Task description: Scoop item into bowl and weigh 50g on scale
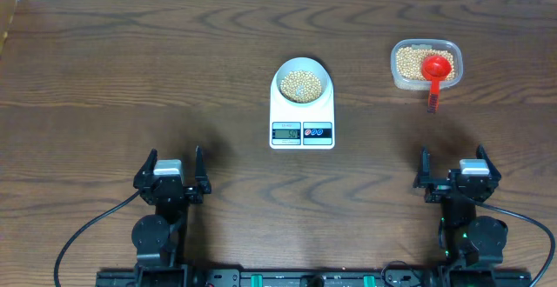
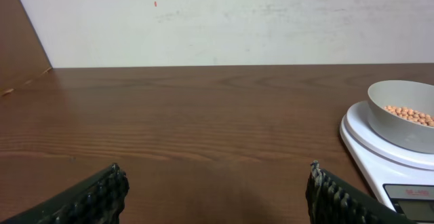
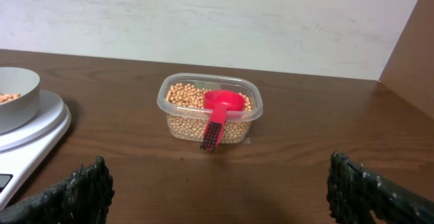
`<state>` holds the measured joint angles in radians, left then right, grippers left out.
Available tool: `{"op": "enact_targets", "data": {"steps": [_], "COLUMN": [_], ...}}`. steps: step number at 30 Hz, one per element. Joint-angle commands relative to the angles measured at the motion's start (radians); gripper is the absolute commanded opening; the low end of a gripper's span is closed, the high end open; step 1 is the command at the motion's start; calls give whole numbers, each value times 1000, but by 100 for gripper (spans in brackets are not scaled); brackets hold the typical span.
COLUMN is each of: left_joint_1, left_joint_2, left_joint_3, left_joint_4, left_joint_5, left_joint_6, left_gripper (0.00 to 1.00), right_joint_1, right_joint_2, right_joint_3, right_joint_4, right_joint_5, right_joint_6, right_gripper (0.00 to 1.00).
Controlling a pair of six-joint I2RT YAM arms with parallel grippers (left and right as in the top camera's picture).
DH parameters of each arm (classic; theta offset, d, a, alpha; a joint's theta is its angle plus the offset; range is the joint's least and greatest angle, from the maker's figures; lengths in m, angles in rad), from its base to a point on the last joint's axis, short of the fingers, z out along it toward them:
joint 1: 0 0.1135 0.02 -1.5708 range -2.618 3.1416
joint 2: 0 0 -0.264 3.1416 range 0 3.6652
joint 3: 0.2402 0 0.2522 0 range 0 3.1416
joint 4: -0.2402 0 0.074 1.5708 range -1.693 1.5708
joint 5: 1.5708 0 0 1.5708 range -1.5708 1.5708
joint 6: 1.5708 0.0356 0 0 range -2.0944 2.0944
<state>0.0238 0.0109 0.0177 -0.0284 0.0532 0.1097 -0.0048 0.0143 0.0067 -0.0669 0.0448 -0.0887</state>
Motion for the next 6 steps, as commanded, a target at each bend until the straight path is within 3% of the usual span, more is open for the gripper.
{"op": "enact_targets", "data": {"steps": [1, 6], "left_joint_1": [4, 4], "left_joint_2": [-6, -6], "left_joint_3": [-14, -14], "left_joint_4": [-42, -42], "left_joint_5": [-6, -6], "left_joint_6": [14, 14], "left_gripper": [86, 86], "right_joint_1": [-10, -10], "right_joint_2": [-9, -9], "right_joint_3": [-1, -1], "right_joint_4": [-5, -5], "right_joint_5": [5, 5], "right_joint_6": [-14, -14], "right_gripper": [99, 99]}}
